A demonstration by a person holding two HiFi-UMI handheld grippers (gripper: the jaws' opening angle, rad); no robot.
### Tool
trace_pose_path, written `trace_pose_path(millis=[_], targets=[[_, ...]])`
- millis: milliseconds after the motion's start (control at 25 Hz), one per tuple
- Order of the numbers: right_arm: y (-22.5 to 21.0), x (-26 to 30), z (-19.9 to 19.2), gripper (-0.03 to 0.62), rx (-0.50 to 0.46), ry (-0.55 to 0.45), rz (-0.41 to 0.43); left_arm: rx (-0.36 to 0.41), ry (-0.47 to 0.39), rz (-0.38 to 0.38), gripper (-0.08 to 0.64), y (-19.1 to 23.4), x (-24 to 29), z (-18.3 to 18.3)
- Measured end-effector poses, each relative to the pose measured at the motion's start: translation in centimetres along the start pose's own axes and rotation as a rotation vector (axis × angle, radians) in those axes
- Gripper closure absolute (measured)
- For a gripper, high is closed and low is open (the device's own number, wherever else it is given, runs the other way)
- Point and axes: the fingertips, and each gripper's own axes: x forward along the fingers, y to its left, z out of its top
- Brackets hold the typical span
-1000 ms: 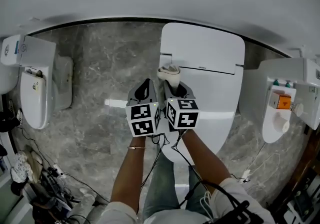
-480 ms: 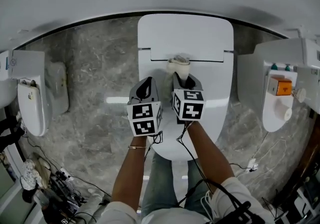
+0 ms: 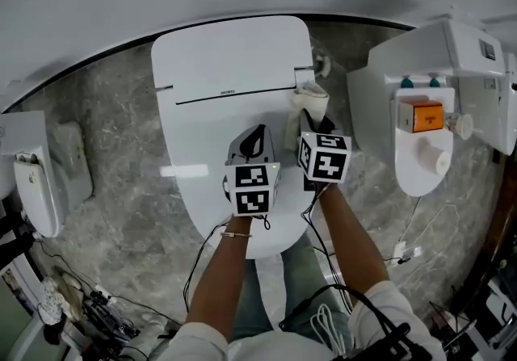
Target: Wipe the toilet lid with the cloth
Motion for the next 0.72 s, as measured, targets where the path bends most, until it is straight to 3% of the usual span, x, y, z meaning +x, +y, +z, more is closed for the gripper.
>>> trace_pose_path(millis=[120,240,720], targets=[[1.1,-0.5,0.4,0.491,-0.010,-0.039,0.035,-0.004,-0.019,0.008,0.545,-0.1,-0.6,0.2],[5.0,-1.5,0.3,0.491,-0.020,-0.081,0.107,-0.042,-0.042,0.041,0.545,2.5,-2.7,0.1],[30.5,-2.7,-5.4,0.491,-0.093,0.010,0.377,-0.135,-0.036,0.290,0.545,22.4,-17.2,-5.2]])
